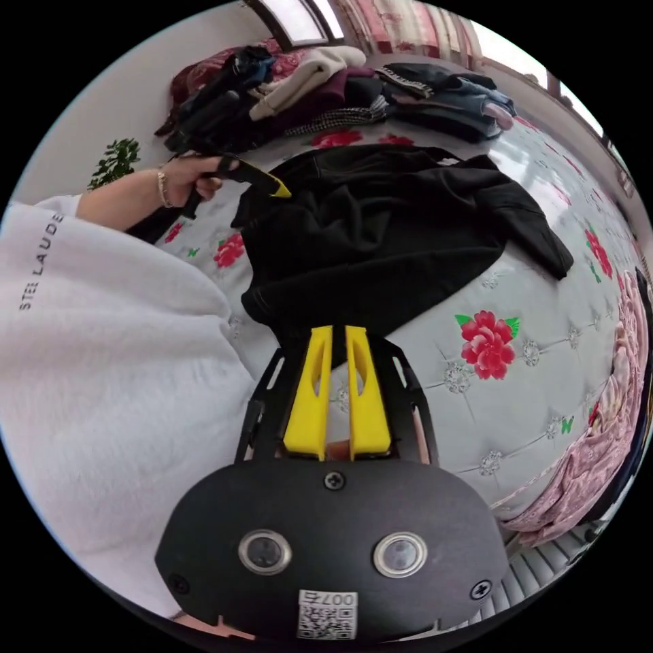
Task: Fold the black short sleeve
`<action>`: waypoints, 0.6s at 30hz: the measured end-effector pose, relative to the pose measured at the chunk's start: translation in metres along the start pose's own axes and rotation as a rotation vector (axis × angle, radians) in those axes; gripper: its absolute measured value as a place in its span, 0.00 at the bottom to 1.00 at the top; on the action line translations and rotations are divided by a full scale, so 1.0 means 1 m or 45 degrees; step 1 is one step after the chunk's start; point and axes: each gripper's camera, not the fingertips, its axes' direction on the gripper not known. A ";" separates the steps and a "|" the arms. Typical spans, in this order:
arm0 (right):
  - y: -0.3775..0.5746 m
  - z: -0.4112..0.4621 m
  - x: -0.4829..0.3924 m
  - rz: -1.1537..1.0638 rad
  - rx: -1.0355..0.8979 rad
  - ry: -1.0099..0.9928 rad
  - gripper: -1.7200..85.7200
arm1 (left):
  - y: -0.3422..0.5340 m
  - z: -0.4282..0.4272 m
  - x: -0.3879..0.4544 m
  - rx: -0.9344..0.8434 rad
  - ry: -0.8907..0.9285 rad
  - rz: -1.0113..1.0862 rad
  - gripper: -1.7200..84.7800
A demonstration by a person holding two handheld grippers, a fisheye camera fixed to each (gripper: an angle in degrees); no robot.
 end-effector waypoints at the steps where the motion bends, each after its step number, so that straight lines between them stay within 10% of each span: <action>1: 0.002 0.004 -0.008 -0.052 -0.026 -0.001 0.07 | -0.005 0.006 0.005 -0.027 -0.045 0.021 0.09; 11: 0.015 0.031 -0.010 -0.072 -0.171 0.069 0.03 | -0.049 -0.073 -0.002 0.208 -0.291 0.019 0.02; 18: 0.047 -0.048 0.050 0.225 0.231 -0.081 0.02 | -0.030 -0.146 -0.026 0.520 -0.373 -0.194 0.06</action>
